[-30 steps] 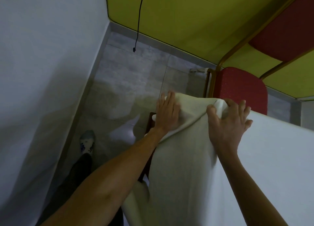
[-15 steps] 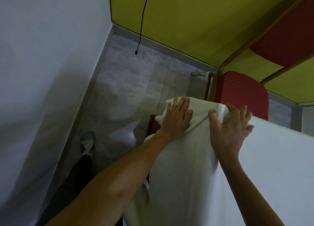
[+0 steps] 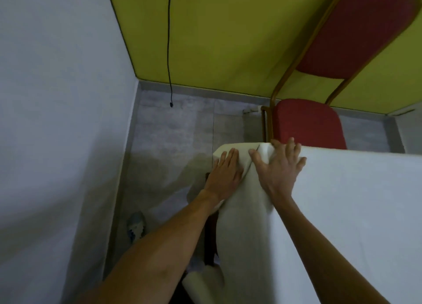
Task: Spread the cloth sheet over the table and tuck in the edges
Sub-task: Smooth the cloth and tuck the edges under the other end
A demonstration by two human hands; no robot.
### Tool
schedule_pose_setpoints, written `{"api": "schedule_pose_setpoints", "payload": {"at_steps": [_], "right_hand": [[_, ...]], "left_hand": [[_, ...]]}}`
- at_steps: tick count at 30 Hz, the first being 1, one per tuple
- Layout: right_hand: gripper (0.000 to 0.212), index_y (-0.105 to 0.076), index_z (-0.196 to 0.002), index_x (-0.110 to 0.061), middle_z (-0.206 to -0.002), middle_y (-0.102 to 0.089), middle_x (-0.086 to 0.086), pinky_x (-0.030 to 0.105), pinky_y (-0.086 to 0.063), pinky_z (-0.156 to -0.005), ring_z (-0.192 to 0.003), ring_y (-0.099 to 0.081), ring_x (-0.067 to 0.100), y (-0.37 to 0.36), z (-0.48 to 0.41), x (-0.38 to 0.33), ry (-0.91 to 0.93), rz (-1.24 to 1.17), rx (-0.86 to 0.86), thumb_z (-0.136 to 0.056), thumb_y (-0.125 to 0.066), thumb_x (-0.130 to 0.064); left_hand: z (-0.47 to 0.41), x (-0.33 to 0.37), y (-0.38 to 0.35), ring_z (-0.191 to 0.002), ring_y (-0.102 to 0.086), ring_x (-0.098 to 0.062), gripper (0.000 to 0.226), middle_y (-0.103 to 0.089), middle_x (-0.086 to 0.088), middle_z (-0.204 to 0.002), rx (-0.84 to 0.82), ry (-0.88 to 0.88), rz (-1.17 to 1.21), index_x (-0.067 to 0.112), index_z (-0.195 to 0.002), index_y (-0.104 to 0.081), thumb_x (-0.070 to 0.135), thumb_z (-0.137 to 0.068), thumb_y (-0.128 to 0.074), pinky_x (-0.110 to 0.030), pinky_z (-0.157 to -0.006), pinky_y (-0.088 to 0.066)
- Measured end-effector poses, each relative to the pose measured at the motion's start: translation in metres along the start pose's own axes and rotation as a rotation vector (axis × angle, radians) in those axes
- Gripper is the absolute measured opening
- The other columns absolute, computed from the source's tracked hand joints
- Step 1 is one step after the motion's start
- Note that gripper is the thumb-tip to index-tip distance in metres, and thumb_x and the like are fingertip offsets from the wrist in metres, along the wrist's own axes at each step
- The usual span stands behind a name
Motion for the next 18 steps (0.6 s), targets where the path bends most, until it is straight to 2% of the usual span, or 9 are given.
{"api": "schedule_pose_setpoints", "payload": {"at_steps": [2, 4, 7, 9, 11, 15, 18], "right_hand": [[0.08, -0.047, -0.141, -0.019, -0.164, -0.018, 0.017, 0.057, -0.001, -0.12, -0.153, -0.005, 0.033, 0.002, 0.001, -0.002, -0.012, -0.015, -0.005, -0.085, -0.04, -0.075], [0.087, -0.036, -0.15, -0.015, -0.166, -0.014, 0.015, 0.054, 0.001, -0.122, -0.154, -0.003, 0.031, 0.007, 0.002, -0.004, -0.047, -0.08, -0.011, -0.088, -0.034, -0.076], [0.09, -0.014, -0.158, -0.011, -0.168, -0.006, 0.01, 0.047, 0.001, -0.126, -0.155, 0.003, 0.022, 0.016, 0.014, 0.002, -0.057, -0.277, -0.005, -0.093, -0.027, -0.071], [0.087, -0.009, -0.159, -0.011, -0.168, -0.005, 0.007, 0.043, 0.002, -0.126, -0.154, 0.005, 0.019, 0.02, 0.026, 0.01, -0.066, -0.324, -0.002, -0.094, -0.021, -0.069], [0.083, -0.006, -0.159, -0.011, -0.168, -0.003, 0.007, 0.043, 0.002, -0.126, -0.154, 0.007, 0.019, 0.022, 0.045, 0.023, -0.109, -0.285, -0.011, -0.097, -0.017, -0.064], [0.075, 0.0, -0.159, -0.012, -0.167, 0.009, 0.003, 0.044, 0.005, -0.126, -0.153, 0.014, 0.021, 0.016, 0.081, 0.051, -0.218, -0.125, -0.022, -0.102, -0.011, -0.059], [0.073, -0.002, -0.16, -0.013, -0.167, 0.009, 0.003, 0.046, 0.004, -0.125, -0.153, 0.011, 0.024, 0.012, 0.098, 0.065, -0.298, -0.04, 0.038, -0.103, -0.008, -0.058]], "left_hand": [[0.006, 0.015, 0.013, -0.152, -0.011, -0.025, 0.063, -0.011, -0.009, -0.164, -0.047, -0.039, -0.004, 0.011, -0.157, -0.007, 0.036, -0.105, -0.032, -0.049, -0.121, -0.019], [0.012, 0.034, 0.031, -0.151, -0.014, -0.023, 0.069, -0.013, -0.008, -0.164, -0.077, -0.061, -0.04, 0.015, -0.157, -0.005, 0.044, -0.102, -0.035, -0.048, -0.121, -0.022], [0.025, 0.064, 0.062, -0.15, -0.013, -0.021, 0.078, -0.008, -0.005, -0.165, -0.118, -0.025, -0.151, 0.019, -0.157, -0.002, 0.054, -0.099, -0.04, -0.044, -0.122, -0.016], [0.028, 0.081, 0.084, -0.15, -0.013, -0.02, 0.071, -0.007, -0.003, -0.164, -0.113, -0.055, -0.199, 0.018, -0.157, -0.004, 0.048, -0.102, -0.038, -0.039, -0.121, -0.015], [0.026, 0.092, 0.098, -0.151, -0.012, -0.02, 0.065, -0.01, -0.006, -0.165, -0.07, -0.15, -0.243, 0.016, -0.157, -0.008, 0.043, -0.103, -0.033, -0.038, -0.122, -0.015], [0.017, 0.128, 0.089, -0.152, -0.009, -0.023, 0.069, -0.013, -0.007, -0.163, -0.024, -0.387, -0.456, 0.012, -0.156, -0.018, 0.053, -0.1, -0.026, -0.039, -0.122, -0.005], [0.011, 0.156, 0.052, -0.151, -0.016, -0.026, 0.064, -0.021, -0.009, -0.162, -0.129, -0.642, -0.623, 0.012, -0.155, -0.024, 0.049, -0.102, -0.025, -0.043, -0.123, -0.011]]}}
Point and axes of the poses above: each hand's wrist, its own z-axis away from the middle knuckle, its own y-axis out of the back of the hand, x = y × z, the point moved 1 cm from there along -z, towards the middle knuckle
